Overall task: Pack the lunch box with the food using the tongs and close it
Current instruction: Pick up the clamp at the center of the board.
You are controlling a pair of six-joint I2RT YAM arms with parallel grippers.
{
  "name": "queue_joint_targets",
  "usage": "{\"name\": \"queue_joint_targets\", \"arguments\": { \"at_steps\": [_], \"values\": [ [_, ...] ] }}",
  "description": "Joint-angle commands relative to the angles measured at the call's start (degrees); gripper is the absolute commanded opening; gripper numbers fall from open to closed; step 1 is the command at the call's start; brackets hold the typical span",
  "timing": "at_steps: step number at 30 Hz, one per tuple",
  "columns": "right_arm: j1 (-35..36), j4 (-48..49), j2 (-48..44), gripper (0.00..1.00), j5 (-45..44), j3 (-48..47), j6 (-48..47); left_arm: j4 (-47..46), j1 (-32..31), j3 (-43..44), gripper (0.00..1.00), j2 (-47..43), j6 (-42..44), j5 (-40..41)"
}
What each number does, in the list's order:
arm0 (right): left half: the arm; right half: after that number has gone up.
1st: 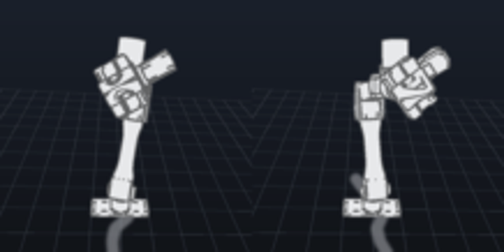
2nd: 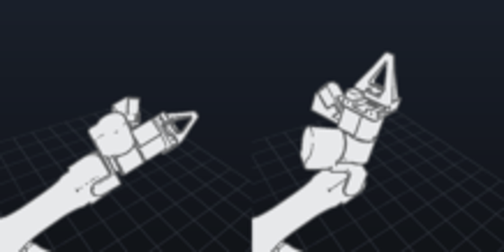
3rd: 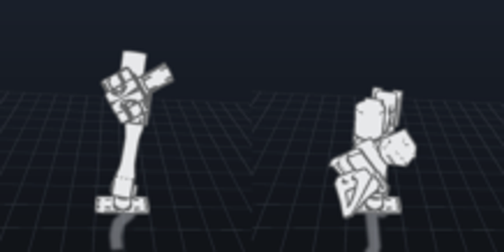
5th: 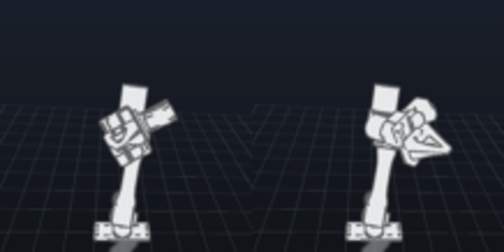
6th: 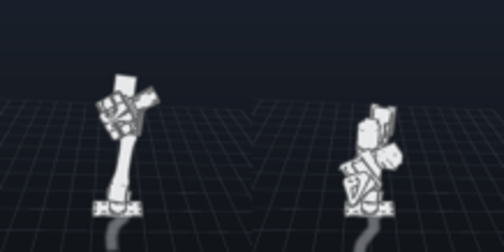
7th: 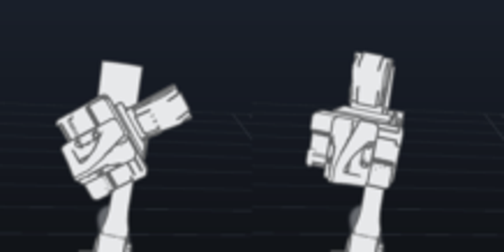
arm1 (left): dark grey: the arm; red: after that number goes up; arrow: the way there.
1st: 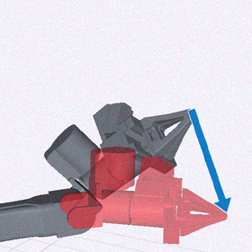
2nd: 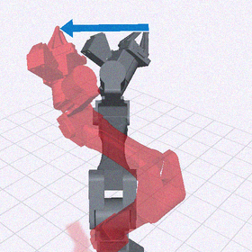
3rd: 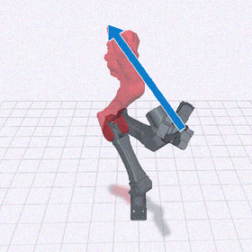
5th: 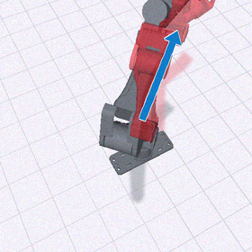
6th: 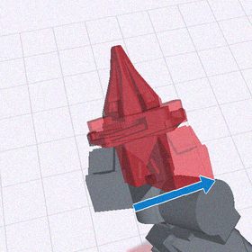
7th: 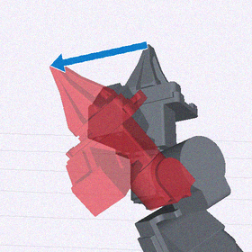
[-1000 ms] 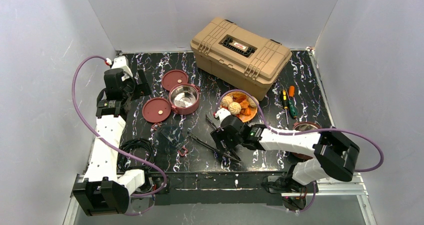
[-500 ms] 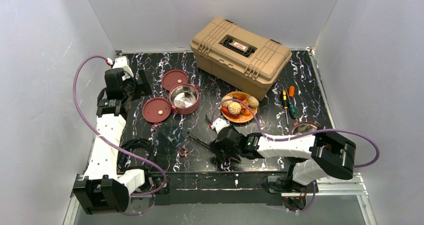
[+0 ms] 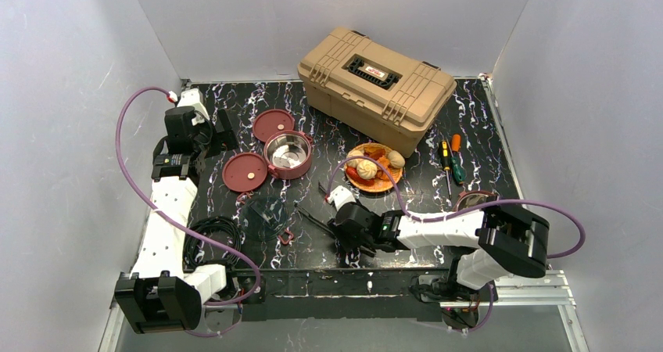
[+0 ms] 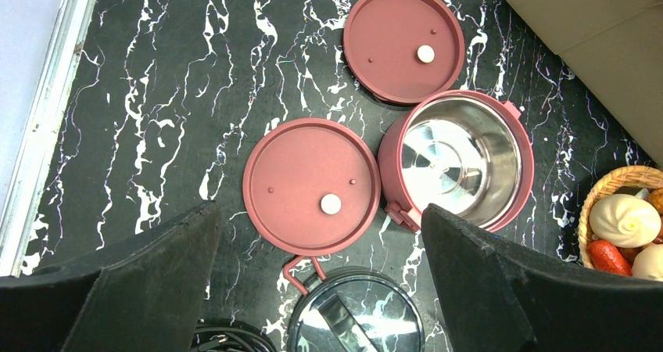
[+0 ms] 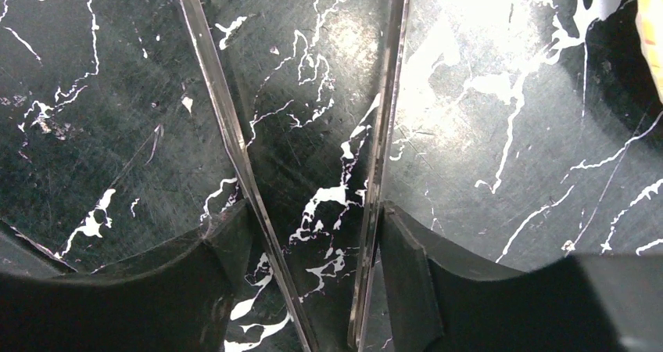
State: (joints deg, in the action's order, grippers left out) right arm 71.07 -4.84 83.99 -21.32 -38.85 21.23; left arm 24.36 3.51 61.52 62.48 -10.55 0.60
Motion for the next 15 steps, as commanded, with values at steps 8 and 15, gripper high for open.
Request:
{"name": "queue_joint_targets", "arguments": {
  "at_steps": [8,15],
  "values": [
    [0.04,-10.2,-6.01,0.63,-2.29,-8.28,0.99,1.21,-0.26,1.73,0.98,-0.16,-0.26,-0.6],
    [0.08,-21.47,-2.43,0.62,-3.05,-17.93,4.15,1.22,-0.21,1.71,0.98,-0.36,-0.42,-0.6]
  ]
}}
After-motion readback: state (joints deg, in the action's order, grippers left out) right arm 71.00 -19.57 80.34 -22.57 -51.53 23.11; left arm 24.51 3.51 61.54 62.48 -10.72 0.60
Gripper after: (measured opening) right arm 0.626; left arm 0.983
